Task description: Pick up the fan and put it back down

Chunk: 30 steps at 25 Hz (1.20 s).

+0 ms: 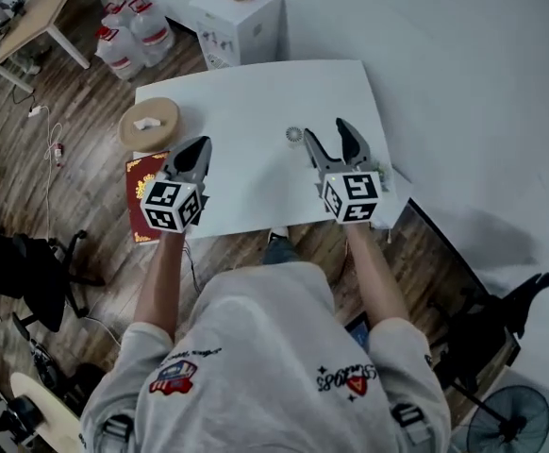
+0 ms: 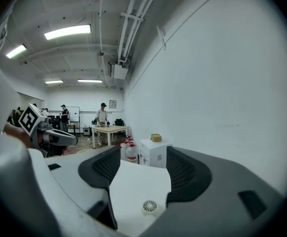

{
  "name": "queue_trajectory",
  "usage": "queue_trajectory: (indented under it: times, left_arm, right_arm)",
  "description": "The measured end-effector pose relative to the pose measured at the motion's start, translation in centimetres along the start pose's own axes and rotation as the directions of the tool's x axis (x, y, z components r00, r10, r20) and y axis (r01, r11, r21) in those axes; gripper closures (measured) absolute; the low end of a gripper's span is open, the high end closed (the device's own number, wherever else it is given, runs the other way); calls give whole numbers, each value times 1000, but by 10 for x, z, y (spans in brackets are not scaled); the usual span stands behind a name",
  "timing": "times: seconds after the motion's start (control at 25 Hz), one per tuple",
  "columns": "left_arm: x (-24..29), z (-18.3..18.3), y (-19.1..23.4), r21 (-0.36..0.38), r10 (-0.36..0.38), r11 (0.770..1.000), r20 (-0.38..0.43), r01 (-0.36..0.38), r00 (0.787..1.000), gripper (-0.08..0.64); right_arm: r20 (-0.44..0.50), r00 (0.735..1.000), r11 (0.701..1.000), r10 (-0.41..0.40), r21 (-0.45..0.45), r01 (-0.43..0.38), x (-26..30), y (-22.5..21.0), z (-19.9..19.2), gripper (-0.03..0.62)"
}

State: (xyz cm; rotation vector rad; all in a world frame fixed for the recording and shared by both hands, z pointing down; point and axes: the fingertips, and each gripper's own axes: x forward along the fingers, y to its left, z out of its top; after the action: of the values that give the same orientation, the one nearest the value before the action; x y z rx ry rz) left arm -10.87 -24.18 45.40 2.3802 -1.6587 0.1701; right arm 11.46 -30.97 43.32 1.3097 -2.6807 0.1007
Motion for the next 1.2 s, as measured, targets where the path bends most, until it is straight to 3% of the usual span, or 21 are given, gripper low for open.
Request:
queue_trajectory:
  times: [0.2, 0.84, 1.0, 1.2]
  left_arm:
    - [29, 6, -1, 23, 55, 998, -1, -55, 998, 555]
    - [52, -11, 31, -25, 80, 996, -54, -82, 995, 555]
    - [50, -24, 43, -49, 94, 994, -72, -98, 993, 555]
    - [48, -37, 54, -68, 106, 991, -91, -112, 990, 555]
  right_arm:
    - [-21, 998, 998, 57, 10, -57, 45, -32, -4, 313]
    - [-232, 965, 993, 120, 20, -119, 98, -24, -71, 311]
    - [-325, 936, 991, 133, 22, -133, 107, -22, -113, 316]
    - [-466, 873, 990, 142, 46, -137, 119, -24, -171, 313]
